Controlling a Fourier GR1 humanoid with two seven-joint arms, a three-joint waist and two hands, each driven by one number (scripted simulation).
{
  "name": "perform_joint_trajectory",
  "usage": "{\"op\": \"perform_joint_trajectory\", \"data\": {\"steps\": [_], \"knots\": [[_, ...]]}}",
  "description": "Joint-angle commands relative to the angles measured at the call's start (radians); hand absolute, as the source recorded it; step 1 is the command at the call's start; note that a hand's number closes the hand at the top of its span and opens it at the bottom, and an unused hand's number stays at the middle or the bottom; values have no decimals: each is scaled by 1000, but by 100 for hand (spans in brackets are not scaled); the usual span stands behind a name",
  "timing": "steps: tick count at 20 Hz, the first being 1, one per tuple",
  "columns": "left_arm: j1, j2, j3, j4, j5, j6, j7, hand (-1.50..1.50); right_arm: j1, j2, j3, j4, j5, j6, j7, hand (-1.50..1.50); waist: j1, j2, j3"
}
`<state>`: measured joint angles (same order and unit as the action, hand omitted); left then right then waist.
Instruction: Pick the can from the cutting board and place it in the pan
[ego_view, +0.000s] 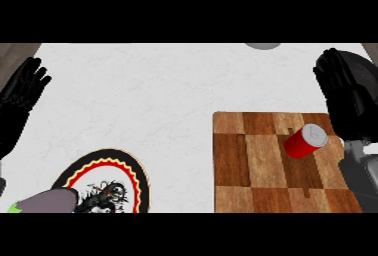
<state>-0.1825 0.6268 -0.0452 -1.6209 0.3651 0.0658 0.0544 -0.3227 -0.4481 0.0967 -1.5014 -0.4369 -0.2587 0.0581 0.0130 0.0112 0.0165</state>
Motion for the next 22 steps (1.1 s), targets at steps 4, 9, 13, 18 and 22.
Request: {"op": "perform_joint_trajectory", "data": {"steps": [4, 9, 13, 18, 22], "knots": [[-29, -93, -16, 59, -73, 119, 11, 0, 19, -103, 42, 80, -108, 432, -51, 150, -7, -1, -13], [26, -188, -44, 127, -92, 174, -32, 0, 165, -228, 9, 105, 155, 399, -356, -150, -56, -8, -14], [-5, -207, -56, 127, -112, 205, 1, 0, 245, -328, -110, 77, 222, 313, -463, -150, -66, -14, -15], [43, -243, -86, 73, -148, 227, -12, 0, 379, -534, -245, 1, 168, 488, -475, -150, -42, -19, -17], [12, -228, -47, 150, -111, 164, -42, 0, 353, -687, -252, -66, 220, 562, -349, -150, -36, -15, -19]]}}
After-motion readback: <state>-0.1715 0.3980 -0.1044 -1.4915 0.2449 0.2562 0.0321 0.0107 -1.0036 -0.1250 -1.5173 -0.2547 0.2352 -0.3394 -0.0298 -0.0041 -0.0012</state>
